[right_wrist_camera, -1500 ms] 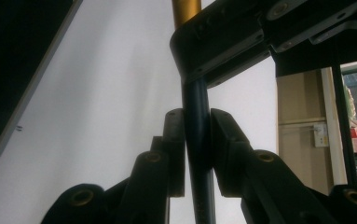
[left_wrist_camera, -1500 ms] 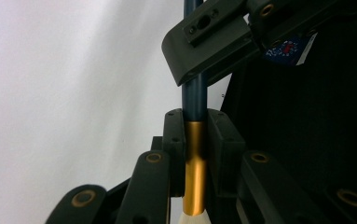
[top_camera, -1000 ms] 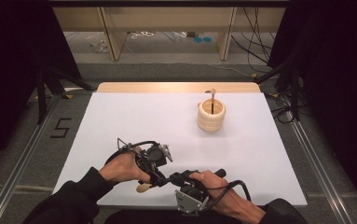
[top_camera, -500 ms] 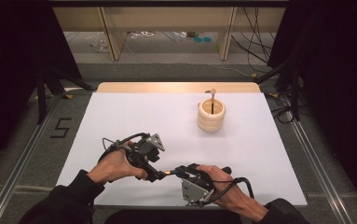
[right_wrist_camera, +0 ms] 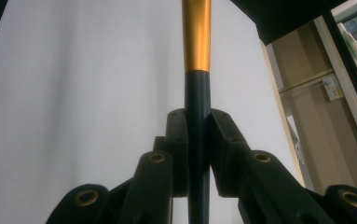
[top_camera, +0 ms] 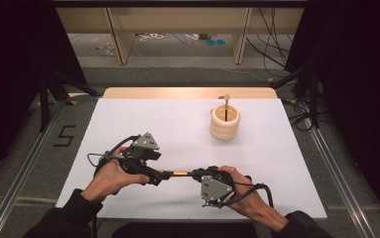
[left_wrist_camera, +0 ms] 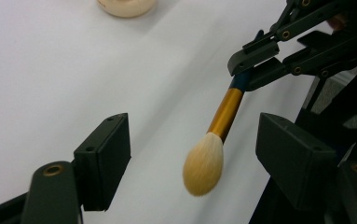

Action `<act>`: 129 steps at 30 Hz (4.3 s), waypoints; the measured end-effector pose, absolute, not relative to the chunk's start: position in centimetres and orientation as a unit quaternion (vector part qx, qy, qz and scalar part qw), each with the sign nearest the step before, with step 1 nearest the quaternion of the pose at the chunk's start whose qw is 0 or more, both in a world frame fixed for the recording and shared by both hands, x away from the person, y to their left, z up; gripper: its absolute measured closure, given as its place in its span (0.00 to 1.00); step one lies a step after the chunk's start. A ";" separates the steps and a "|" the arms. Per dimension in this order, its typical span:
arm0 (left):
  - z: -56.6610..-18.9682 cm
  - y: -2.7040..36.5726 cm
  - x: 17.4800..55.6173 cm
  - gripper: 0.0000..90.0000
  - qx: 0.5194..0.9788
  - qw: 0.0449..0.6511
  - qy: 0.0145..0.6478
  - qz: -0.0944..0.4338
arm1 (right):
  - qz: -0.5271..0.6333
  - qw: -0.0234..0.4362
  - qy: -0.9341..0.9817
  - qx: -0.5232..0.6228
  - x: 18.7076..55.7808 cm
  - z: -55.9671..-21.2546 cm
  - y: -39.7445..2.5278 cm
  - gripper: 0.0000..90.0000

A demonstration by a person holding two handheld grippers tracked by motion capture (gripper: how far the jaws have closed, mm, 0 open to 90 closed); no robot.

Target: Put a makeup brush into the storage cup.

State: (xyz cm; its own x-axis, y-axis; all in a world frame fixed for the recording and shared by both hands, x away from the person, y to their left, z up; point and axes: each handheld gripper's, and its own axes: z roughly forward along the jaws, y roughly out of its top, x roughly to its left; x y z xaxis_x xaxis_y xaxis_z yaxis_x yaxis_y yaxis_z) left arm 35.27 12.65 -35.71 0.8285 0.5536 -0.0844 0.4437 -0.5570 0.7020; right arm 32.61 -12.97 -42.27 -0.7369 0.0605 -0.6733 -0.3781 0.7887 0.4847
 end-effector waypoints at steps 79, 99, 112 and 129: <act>-38.2 10.2 35.6 0.36 0.698 0.608 0.372 0.072 | 0.573 0.216 0.773 0.166 35.7 -41.3 -14.8 0.88; -38.4 9.8 35.9 0.53 0.669 0.637 0.378 0.061 | 0.592 0.204 0.759 0.178 35.7 -41.4 -14.3 0.88; -38.5 9.8 36.0 0.66 0.656 0.650 0.379 0.054 | 0.598 0.201 0.754 0.183 35.6 -41.3 -14.2 0.88; -38.5 9.7 36.0 0.76 0.654 0.658 0.370 0.051 | 0.608 0.185 0.749 0.187 35.7 -41.4 -13.9 0.88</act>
